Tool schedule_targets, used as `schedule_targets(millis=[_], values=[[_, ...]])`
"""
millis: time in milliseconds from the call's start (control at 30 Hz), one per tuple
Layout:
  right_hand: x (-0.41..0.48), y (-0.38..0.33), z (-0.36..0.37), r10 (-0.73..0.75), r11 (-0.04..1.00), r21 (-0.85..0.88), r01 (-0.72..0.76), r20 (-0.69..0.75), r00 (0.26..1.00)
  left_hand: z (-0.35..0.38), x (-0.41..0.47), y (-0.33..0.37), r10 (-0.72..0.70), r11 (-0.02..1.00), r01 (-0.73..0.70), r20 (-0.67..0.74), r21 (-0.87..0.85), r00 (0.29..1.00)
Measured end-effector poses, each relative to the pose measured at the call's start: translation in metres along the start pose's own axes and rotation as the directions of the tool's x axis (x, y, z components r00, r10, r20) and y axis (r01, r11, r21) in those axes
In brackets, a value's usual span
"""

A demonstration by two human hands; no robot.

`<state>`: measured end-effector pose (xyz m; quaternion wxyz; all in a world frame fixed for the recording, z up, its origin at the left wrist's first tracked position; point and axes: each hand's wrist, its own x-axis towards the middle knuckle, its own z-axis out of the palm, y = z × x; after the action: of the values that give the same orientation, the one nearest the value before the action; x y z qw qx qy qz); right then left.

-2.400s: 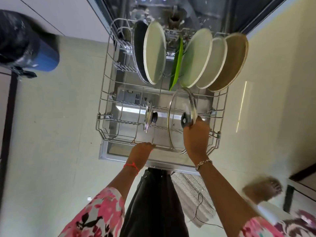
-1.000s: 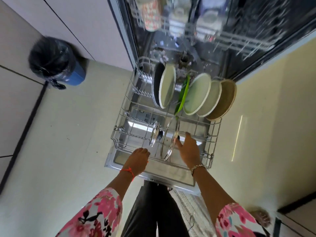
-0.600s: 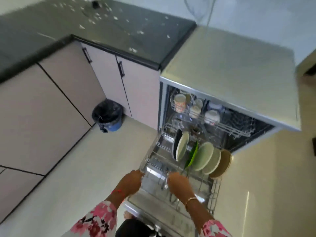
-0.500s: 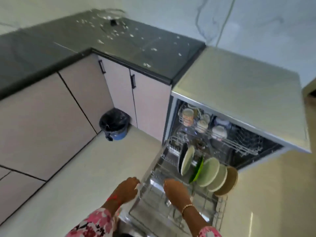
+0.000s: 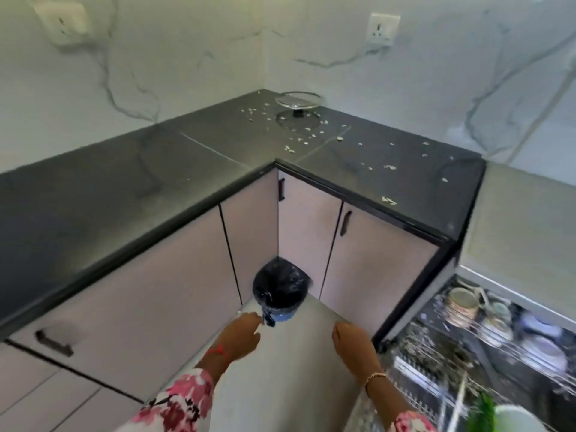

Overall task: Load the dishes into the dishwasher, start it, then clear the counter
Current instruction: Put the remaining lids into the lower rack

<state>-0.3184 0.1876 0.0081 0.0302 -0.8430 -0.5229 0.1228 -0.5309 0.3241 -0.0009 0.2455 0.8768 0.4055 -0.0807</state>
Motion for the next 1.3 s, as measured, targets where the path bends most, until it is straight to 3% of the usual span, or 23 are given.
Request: schedule_targets(millis=[267, 467, 633, 900, 1000, 1133, 1233, 1300], values=[[0.179, -0.042, -0.074, 0.041, 0.974, 0.227, 0.001, -0.181, 0.983, -0.141, 0.135, -0.04, 0.065, 0.992, -0.09, -0.253, -0.088, 0.965], [0.344, -0.048, -0.143, 0.041, 0.971, 0.234, 0.043, -0.345, 0.938, -0.236, 0.282, -0.062, 0.093, 0.988, -0.134, -0.415, -0.071, 0.905], [0.461, -0.043, -0.204, 0.021, 0.983, 0.178, 0.054, -0.392, 0.92, -0.302, 0.375, -0.063, 0.055, 0.991, -0.107, -0.468, -0.085, 0.882], [0.636, -0.038, -0.254, 0.096, 0.94, 0.34, 0.035, -0.361, 0.928, -0.373, 0.535, -0.076, 0.032, 0.99, -0.086, -0.42, -0.109, 0.907], [0.686, -0.04, -0.259, 0.197, 0.839, 0.545, -0.008, -0.29, 0.937, -0.386, 0.583, -0.081, 0.035, 0.99, -0.083, -0.384, -0.111, 0.922], [0.748, -0.046, -0.265, 0.351, 0.574, 0.812, -0.106, -0.127, 0.928, -0.399, 0.64, -0.092, 0.053, 0.986, -0.109, -0.374, -0.13, 0.926], [0.785, -0.05, -0.271, 0.392, 0.339, 0.921, -0.192, 0.047, 0.919, -0.4, 0.666, -0.101, 0.03, 0.981, -0.106, -0.411, -0.164, 0.911], [0.811, -0.052, -0.273, 0.41, 0.26, 0.937, -0.233, 0.111, 0.905, -0.392, 0.681, -0.11, 0.019, 0.985, -0.092, -0.443, -0.144, 0.896]])
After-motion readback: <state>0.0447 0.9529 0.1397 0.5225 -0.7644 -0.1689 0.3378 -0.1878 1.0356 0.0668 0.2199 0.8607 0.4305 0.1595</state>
